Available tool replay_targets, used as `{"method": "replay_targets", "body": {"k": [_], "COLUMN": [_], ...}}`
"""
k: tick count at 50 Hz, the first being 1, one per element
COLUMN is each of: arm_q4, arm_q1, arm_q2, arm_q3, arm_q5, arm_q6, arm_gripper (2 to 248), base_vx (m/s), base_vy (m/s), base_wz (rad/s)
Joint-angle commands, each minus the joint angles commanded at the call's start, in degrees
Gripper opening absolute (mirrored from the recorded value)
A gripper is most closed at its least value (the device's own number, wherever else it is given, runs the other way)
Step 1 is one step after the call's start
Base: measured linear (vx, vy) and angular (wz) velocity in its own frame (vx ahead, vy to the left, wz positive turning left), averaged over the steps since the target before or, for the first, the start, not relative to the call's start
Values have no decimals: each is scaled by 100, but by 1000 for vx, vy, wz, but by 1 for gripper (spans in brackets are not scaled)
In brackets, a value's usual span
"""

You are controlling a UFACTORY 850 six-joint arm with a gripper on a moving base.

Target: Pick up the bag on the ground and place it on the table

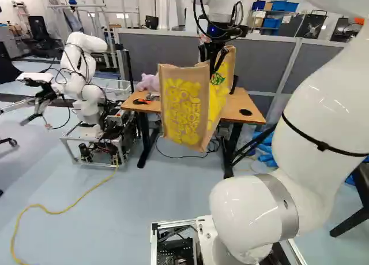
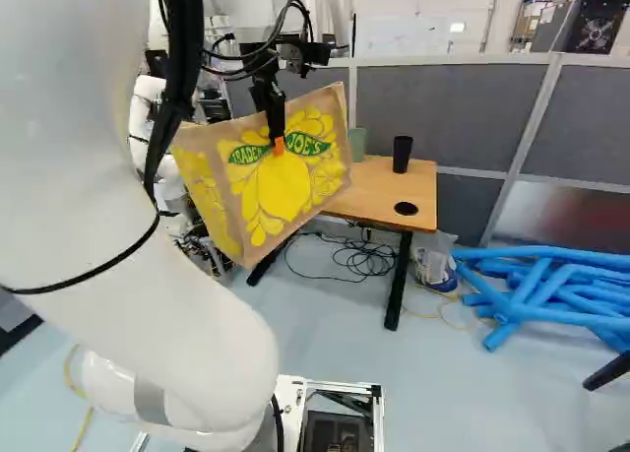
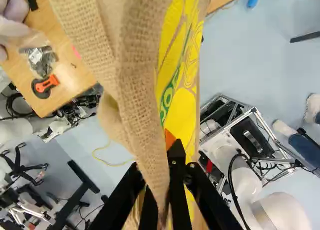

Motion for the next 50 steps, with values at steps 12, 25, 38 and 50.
{"method": "replay_targets", "body": {"k": [12,25,38,50], "arm_q4": [0,0,0,0], "arm_q1": [0,0,0,0], "arm_q2": [0,0,0,0], "arm_q3": [0,0,0,0], "arm_q5": [0,0,0,0], "arm_q6": [0,0,0,0], "arm_gripper": [22,22,22,22], "base_vx": [154,155,166,140], "base_vy": [-117,-111,-36,-2], "base_wz": [-231,-225,-47,-7]}}
